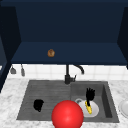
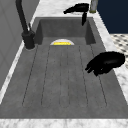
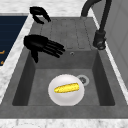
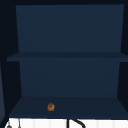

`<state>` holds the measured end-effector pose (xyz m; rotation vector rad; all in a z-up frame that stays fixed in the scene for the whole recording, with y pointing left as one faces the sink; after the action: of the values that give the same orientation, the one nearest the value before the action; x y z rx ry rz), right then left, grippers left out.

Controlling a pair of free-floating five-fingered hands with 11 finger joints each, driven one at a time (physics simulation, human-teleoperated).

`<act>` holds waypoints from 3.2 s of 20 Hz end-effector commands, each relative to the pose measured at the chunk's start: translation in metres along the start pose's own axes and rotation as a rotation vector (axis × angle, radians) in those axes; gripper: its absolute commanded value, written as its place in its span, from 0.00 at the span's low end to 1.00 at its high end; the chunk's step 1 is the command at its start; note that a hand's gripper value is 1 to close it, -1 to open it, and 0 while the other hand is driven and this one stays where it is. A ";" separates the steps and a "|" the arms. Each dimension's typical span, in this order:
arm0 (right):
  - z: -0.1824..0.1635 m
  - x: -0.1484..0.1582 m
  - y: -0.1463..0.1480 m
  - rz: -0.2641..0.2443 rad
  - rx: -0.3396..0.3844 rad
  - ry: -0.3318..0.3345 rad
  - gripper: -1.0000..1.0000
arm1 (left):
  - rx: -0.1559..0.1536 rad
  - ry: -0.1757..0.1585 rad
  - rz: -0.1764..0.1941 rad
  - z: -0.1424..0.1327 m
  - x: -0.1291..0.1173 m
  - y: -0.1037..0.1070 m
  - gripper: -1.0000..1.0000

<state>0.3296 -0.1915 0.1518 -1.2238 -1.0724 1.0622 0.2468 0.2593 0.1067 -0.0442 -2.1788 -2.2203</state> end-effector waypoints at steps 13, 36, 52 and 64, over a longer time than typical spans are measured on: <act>0.001 0.002 -0.038 0.008 0.005 -0.424 0.00 | 0.000 0.000 0.000 0.000 0.000 0.000 0.50; -0.107 0.076 -0.018 0.016 -0.112 -0.438 0.00 | 0.000 0.000 0.000 0.000 0.000 0.000 0.50; -0.211 0.127 -0.014 0.029 -0.118 -0.435 0.00 | 0.000 0.000 0.000 0.000 0.000 0.000 0.50; -0.301 0.150 0.024 0.032 -0.039 -0.452 0.00 | 0.000 0.000 0.000 0.000 0.000 0.000 0.50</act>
<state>0.6289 -0.0943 0.1379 -1.1011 -1.4903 1.3451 0.2468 0.2592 0.1067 -0.0438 -2.1791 -2.2202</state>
